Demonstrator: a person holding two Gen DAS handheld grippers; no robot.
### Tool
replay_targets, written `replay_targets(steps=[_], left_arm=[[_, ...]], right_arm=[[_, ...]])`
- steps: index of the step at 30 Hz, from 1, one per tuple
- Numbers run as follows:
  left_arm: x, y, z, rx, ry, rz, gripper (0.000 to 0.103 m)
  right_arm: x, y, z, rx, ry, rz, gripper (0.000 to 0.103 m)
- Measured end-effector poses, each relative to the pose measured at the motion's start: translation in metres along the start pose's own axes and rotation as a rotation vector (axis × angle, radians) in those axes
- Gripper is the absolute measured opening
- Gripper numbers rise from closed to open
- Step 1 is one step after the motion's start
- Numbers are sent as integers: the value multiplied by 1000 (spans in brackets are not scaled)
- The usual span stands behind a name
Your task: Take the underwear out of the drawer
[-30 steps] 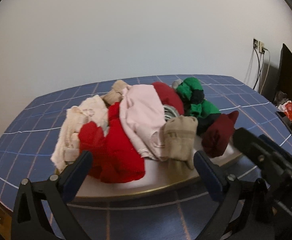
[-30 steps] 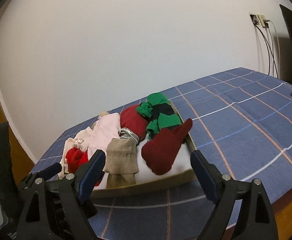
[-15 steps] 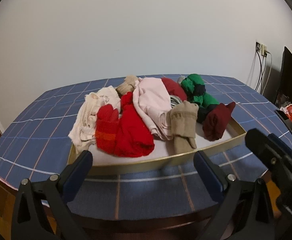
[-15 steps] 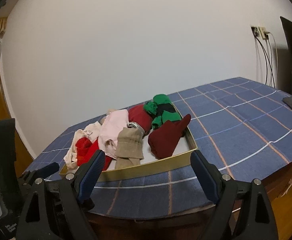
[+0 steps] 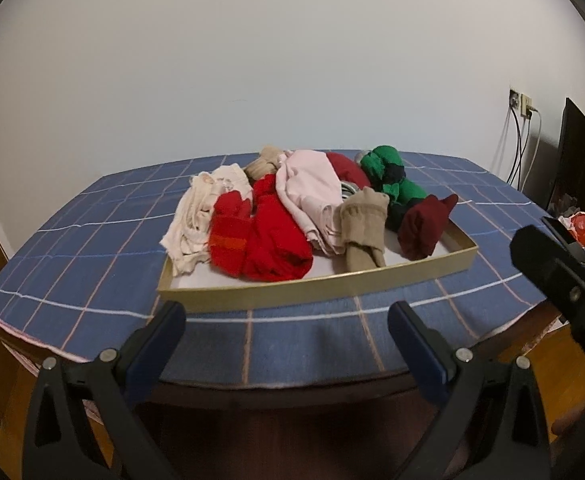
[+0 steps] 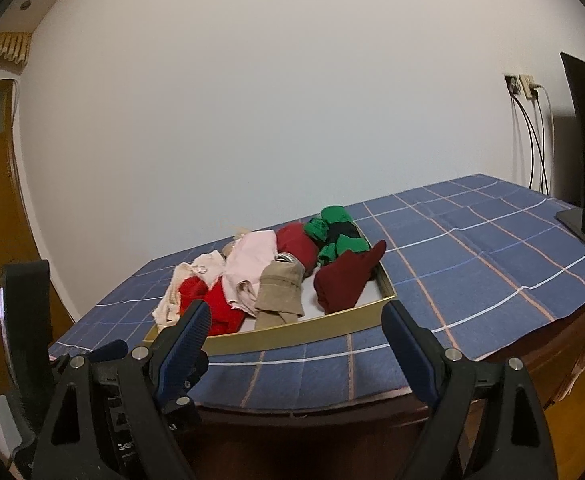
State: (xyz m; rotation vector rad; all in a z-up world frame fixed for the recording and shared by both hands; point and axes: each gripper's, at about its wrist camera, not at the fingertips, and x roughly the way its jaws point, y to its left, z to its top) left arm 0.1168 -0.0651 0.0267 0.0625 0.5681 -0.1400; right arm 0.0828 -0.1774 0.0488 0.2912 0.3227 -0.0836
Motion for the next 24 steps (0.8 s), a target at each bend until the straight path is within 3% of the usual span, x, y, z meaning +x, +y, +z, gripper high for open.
replay_targets(steps=[24], left_arm=[[-72,6,-35,-13,-59,6,102]], right_arm=[[-87,24,-25,-77,-90,0,89]])
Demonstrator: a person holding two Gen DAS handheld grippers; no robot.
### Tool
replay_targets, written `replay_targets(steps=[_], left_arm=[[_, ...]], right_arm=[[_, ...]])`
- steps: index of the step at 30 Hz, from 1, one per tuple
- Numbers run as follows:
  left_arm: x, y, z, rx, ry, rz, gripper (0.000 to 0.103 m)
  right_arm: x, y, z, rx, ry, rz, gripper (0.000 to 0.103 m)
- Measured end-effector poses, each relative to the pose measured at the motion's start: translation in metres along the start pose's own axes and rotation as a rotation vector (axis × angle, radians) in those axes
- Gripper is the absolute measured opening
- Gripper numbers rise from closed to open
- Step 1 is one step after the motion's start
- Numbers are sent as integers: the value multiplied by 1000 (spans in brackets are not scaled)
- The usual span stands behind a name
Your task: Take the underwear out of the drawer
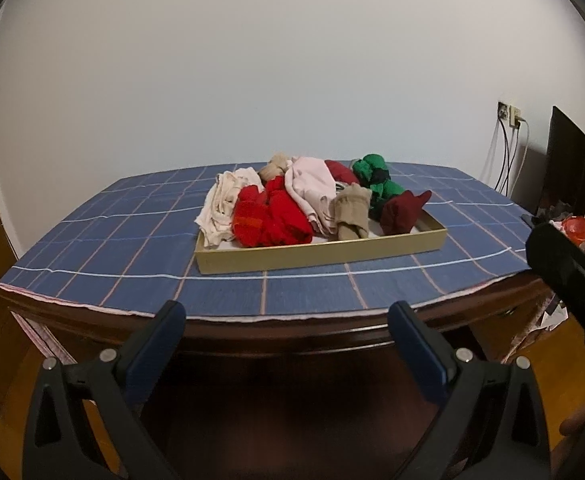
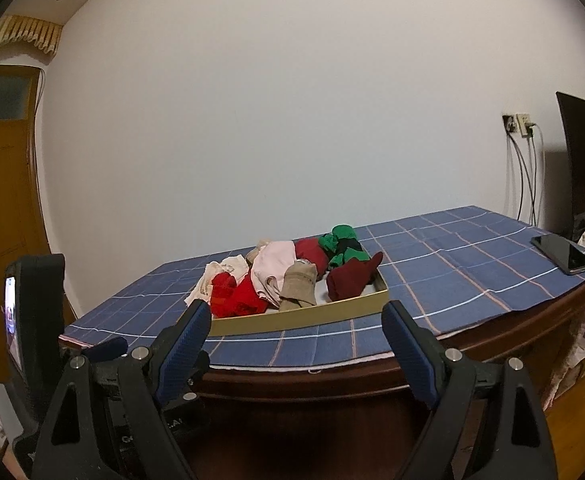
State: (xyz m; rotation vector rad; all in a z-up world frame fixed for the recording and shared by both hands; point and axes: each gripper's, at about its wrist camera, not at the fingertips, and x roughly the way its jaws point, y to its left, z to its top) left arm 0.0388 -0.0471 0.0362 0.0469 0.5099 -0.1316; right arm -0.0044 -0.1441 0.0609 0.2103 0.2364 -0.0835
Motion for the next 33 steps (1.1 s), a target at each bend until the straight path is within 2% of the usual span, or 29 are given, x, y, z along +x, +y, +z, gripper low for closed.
replay_targets(steps=[10,16,33], left_arm=[[-30,8,-17,4,-25,25,102],[-48,9,-19,12,-67,48,102],[-56,13,-19,0,-73,60,102]], right_arm=[[-26,8,-6,-4,-13,6,90],[-44,15,-10,15,-38,2,90],[-50,12,-9,29,-33,4,91]])
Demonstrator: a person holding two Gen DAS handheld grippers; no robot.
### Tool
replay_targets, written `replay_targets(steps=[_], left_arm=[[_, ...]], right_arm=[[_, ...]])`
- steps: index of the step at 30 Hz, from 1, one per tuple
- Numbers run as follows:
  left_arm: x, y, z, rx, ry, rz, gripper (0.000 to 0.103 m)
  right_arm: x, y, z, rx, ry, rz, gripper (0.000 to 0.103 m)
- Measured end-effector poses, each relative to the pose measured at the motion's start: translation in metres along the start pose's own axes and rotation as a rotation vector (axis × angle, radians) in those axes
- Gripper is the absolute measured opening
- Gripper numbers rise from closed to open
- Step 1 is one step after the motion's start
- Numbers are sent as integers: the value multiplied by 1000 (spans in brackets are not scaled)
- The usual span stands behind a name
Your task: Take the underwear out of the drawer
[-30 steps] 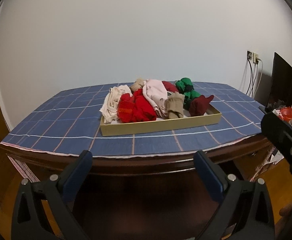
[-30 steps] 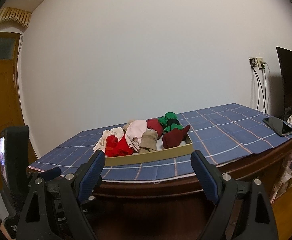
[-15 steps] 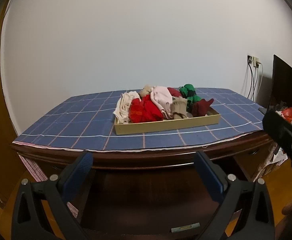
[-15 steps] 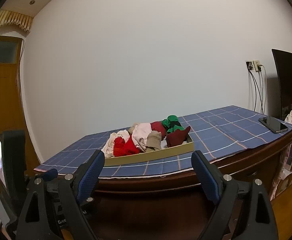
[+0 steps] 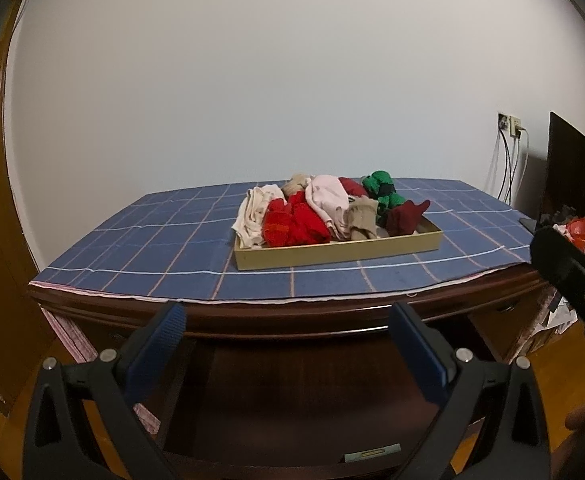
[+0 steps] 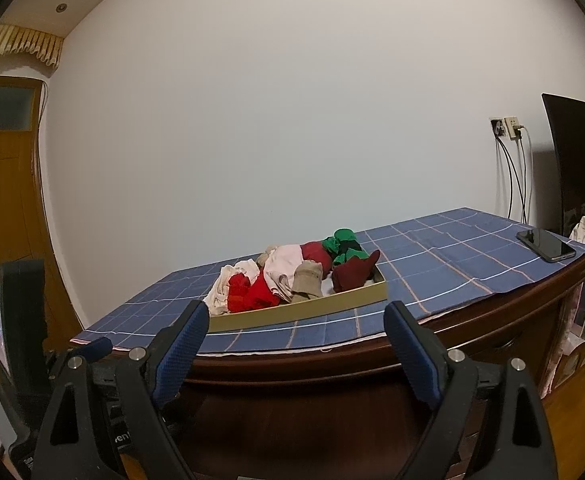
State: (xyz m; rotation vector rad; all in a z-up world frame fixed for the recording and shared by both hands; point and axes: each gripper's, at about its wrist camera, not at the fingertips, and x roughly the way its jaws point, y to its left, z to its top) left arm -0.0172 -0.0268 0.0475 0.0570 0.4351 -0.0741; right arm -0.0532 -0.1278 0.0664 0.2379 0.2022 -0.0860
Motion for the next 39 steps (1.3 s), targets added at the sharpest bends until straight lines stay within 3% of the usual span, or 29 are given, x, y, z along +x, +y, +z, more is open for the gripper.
replay_targets(steps=[31,39], left_arm=[[-3,3,1,-11,-6,4,102],[-8,7,4,-23,-43,23,102]], right_arm=[[-3,5,2,-10,-9,8,91],[-6,5,3,-9,-16,10,91]])
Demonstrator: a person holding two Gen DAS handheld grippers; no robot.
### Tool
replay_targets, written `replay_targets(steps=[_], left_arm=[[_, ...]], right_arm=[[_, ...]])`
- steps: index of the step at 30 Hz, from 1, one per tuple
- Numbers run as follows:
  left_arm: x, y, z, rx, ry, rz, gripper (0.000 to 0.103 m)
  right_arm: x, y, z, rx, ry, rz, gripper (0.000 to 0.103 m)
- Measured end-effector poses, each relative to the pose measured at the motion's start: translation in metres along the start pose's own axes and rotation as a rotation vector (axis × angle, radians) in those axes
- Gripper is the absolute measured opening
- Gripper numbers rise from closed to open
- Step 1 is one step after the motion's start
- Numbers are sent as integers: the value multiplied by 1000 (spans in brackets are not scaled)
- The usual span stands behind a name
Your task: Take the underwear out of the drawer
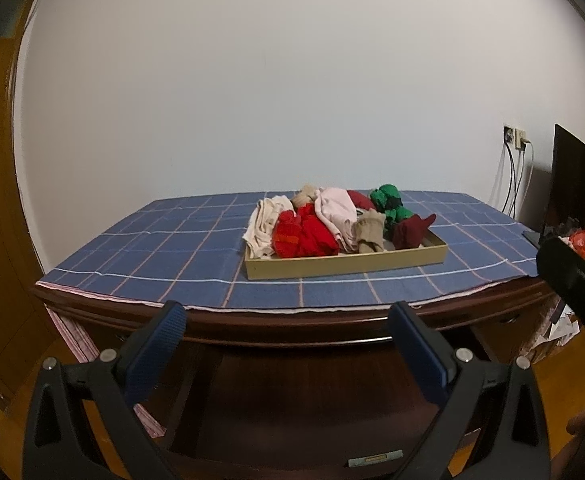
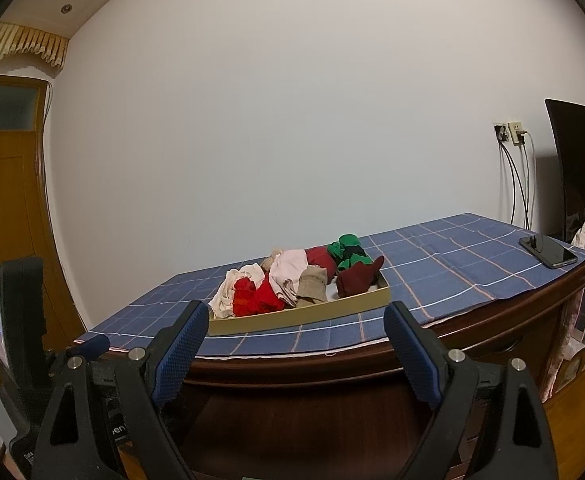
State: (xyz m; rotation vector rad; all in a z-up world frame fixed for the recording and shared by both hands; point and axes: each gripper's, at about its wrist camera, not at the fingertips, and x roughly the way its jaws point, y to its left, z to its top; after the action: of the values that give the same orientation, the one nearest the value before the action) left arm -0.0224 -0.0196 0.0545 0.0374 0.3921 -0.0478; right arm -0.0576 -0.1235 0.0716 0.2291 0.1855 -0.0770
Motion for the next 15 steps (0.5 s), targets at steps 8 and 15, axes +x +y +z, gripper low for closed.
replay_targets(steps=[8,15], left_arm=[[0,0,1,2,4,5,102],[-4,5,3,-22,-12,8,102]], right_arm=[[-3,2,1,-6,-10,-2,91],[-7,3,1,-13,-22,-6,91]])
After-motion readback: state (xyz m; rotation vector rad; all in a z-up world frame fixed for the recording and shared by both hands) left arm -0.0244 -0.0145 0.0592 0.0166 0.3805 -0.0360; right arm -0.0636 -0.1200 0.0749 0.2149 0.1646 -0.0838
